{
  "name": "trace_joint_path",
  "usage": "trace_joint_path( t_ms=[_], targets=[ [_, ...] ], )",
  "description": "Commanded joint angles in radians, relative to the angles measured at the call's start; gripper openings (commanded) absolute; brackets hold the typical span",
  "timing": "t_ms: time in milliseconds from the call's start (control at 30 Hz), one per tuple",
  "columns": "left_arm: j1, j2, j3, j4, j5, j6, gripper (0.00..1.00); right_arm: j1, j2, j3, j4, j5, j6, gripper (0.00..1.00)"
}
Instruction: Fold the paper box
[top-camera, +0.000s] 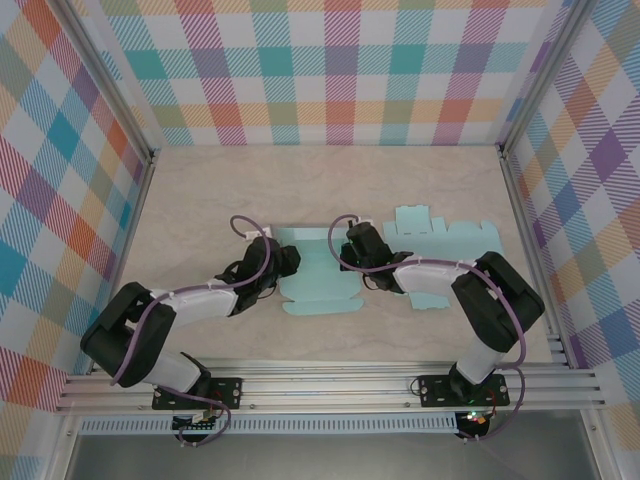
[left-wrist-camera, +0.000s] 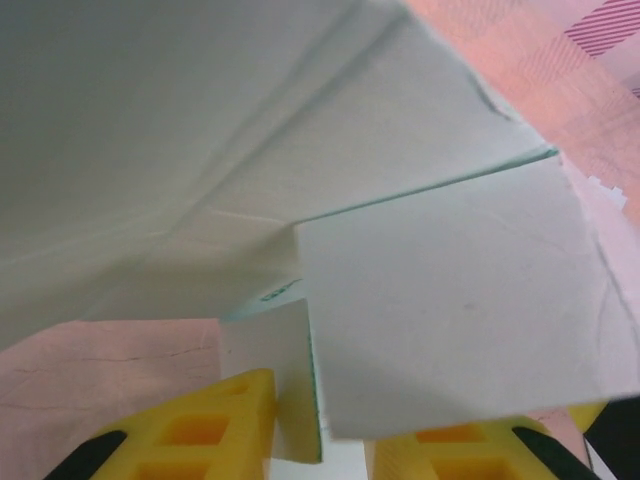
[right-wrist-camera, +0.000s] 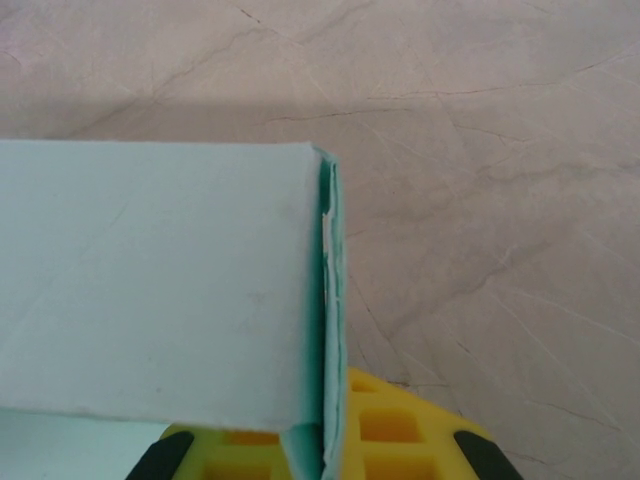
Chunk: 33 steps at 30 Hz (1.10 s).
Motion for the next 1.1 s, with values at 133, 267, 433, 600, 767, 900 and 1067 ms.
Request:
trace_joint_path(
  t_ms=[133, 267, 433, 600, 767, 900, 1067],
  targets=[
    [-0.009, 0.085, 0.054, 0.084, 0.036, -0.015, 0.25, 0.023, 0.038, 0.016, -0.025, -0.023, 0.013, 0.0],
    [-0.01, 0.092, 0.055, 0.06, 0.042, -0.015, 0.26, 0.022, 0.053, 0.012, -0.009, -0.027, 0.036, 0.0],
    [-0.01, 0.0, 0.025, -0.01, 0.082, 0.005, 0.41, 0.022, 0.065, 0.023, -0.023, -0.01, 0.061, 0.0],
    [-0.01, -0.176, 0.0, -0.147, 0.079, 0.038, 0.55, 0.023, 0.072, 0.033, -0.046, 0.007, 0.049, 0.0],
    [-0.008, -0.351, -0.016, -0.311, 0.071, 0.066, 0.63, 0.023, 0.076, 0.041, -0.06, 0.016, 0.045, 0.0],
    [-0.007, -0.479, -0.015, -0.423, 0.05, 0.089, 0.63, 0.022, 0.077, 0.043, -0.058, 0.01, 0.04, 0.0],
    [0.024, -0.563, 0.073, -0.602, -0.096, 0.157, 0.65, 0.022, 0.076, 0.053, -0.064, -0.003, 0.024, 0.0]
  ],
)
